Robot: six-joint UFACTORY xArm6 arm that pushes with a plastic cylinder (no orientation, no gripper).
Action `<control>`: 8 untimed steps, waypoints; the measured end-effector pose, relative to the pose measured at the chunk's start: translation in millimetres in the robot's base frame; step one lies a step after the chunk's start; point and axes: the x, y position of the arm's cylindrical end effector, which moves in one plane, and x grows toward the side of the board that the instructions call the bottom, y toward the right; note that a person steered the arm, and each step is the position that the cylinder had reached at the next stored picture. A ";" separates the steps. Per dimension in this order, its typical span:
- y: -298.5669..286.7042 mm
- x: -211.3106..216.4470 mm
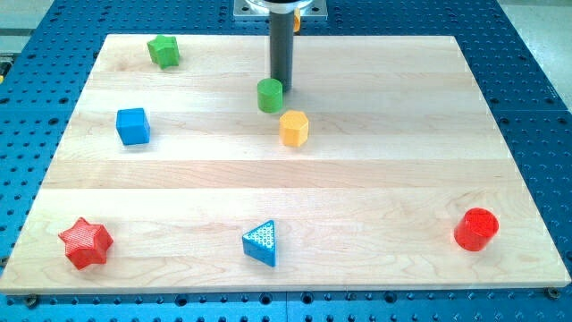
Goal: Move the green circle above the hexagon
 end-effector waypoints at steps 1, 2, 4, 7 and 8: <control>-42.1 16.1; -31.9 51.5; -52.7 17.6; -29.8 28.7; -138.8 27.1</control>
